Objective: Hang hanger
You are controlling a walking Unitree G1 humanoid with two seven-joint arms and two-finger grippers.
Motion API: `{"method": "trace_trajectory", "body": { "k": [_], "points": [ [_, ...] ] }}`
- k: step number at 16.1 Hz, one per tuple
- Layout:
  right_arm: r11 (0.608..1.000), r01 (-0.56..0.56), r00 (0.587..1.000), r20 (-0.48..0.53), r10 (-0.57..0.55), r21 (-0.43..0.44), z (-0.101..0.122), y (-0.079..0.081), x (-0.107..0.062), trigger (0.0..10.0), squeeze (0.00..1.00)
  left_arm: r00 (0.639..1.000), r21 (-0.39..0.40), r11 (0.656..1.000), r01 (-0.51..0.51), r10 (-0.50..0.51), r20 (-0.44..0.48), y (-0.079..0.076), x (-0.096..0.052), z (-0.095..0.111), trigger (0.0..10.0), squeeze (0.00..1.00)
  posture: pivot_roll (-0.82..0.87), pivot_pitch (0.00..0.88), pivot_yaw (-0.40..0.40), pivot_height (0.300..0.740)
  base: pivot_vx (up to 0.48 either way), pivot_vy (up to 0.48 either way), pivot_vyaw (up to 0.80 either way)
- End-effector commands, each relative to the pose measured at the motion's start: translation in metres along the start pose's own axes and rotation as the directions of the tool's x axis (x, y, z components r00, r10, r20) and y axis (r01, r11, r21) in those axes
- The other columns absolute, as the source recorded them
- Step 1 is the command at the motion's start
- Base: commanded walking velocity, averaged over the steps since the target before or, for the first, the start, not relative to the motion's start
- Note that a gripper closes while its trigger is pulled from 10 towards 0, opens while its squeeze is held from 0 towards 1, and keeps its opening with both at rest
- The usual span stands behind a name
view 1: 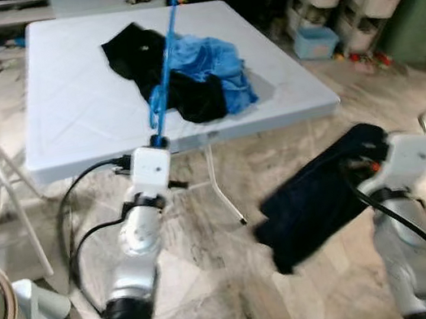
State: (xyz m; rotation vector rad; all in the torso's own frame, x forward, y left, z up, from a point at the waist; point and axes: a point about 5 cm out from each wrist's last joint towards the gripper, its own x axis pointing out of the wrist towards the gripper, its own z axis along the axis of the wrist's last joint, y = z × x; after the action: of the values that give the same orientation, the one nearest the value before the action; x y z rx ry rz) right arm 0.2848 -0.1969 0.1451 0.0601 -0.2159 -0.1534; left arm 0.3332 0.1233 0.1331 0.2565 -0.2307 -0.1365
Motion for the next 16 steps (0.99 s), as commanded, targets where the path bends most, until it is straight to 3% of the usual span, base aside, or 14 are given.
{"method": "trace_trajectory", "body": {
  "k": [1,2,3,4,7,12,16],
  "points": [
    [1.0,0.013,0.999,0.038,-0.014,0.011,0.009,-0.005,0.001,0.0,0.0,1.0,-0.008,1.0,0.024,-0.024,0.002,-0.006,-0.001,0.003,10.0,0.0,0.25,0.031,-0.17,0.74,0.0,0.0,0.0],
    [1.0,0.008,0.999,0.035,-0.009,0.025,0.008,-0.004,0.001,0.0,0.0,1.0,-0.008,1.0,0.025,-0.025,-0.009,-0.005,-0.001,0.001,10.0,0.0,0.25,0.031,-0.169,0.74,0.0,0.0,0.0],
    [1.0,0.003,0.999,0.035,-0.004,0.024,0.008,-0.002,0.001,2.2,0.0,0.999,0.005,0.999,0.037,-0.037,-0.026,-0.006,-0.001,-0.001,10.0,0.0,0.25,0.03,-0.164,0.74,0.0,0.0,0.0],
    [0.999,0.016,1.0,0.026,-0.017,0.037,0.006,0.001,0.0,10.0,0.0,0.998,0.0,0.998,0.055,-0.055,-0.034,-0.007,-0.001,-0.002,10.0,0.0,0.25,0.028,-0.14,0.74,0.0,0.0,0.0],
    [0.995,0.059,0.998,0.024,-0.061,0.08,0.001,0.003,-0.003,10.0,0.0,0.992,0.013,0.993,0.12,-0.119,-0.035,-0.011,0.005,0.0,10.0,0.0,0.24,0.022,-0.086,0.74,0.0,0.0,0.0],
    [0.972,0.195,0.979,0.039,-0.201,0.132,-0.007,-0.001,-0.014,10.0,0.0,0.96,0.037,0.96,0.278,-0.276,-0.055,-0.028,0.021,0.006,10.0,0.0,0.19,0.0,0.078,0.74,0.0,0.0,0.0],
    [0.955,0.265,0.962,0.028,-0.27,0.131,-0.014,-0.013,-0.03,10.0,0.0,0.935,0.012,0.939,0.344,-0.341,-0.099,-0.043,0.025,-0.001,10.0,0.0,0.13,0.0,0.11,0.74,0.0,0.0,0.0]
  ]
}}
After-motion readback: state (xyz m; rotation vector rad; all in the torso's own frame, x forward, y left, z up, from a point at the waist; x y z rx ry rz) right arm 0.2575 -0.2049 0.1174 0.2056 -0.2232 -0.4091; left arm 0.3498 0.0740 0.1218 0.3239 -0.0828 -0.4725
